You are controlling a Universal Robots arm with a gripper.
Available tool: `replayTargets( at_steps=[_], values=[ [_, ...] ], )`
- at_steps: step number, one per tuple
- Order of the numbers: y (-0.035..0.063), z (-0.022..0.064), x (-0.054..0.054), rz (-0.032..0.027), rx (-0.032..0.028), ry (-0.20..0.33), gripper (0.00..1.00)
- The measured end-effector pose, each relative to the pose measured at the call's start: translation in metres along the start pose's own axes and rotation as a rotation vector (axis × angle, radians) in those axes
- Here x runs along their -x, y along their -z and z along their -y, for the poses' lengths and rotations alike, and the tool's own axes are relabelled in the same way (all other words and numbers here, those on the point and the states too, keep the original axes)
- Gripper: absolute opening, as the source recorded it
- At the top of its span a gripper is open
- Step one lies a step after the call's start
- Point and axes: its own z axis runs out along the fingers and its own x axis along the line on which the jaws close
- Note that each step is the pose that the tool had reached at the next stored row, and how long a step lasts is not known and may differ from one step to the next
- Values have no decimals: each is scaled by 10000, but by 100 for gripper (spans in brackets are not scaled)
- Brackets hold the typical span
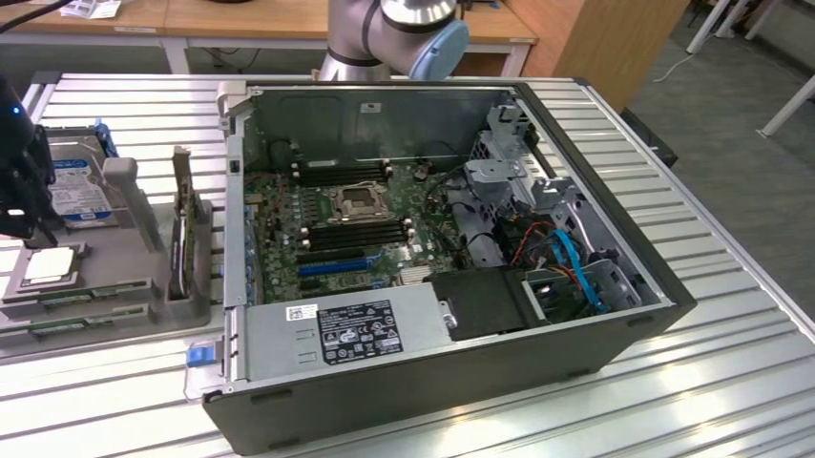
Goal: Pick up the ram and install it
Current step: 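Pick up the ram and move it above insertion slot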
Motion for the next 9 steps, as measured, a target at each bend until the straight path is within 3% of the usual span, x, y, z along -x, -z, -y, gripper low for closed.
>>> replayTargets(
  at_steps=[9],
  values=[
    [3, 6, -138, 3, 0, 0, 29]
  ],
)
